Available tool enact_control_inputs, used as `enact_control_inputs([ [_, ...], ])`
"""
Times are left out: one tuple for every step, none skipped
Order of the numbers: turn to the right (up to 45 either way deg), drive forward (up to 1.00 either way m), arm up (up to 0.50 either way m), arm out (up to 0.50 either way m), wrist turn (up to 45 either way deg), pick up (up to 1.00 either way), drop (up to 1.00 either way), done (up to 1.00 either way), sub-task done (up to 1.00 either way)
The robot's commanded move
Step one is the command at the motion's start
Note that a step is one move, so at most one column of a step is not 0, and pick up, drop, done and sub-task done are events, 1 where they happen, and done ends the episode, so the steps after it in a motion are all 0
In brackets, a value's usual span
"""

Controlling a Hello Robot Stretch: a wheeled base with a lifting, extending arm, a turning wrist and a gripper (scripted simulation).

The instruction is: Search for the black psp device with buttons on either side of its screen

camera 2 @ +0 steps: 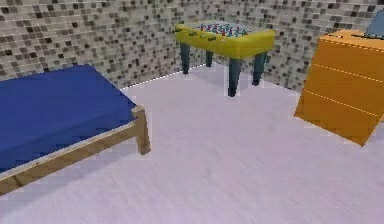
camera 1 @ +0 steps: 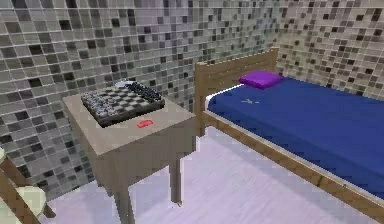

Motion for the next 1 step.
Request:
enact_control_inputs([
  [0.0,0.55,0.00,0.00,0.0,0.00,0.00,0.00,0.00],
])
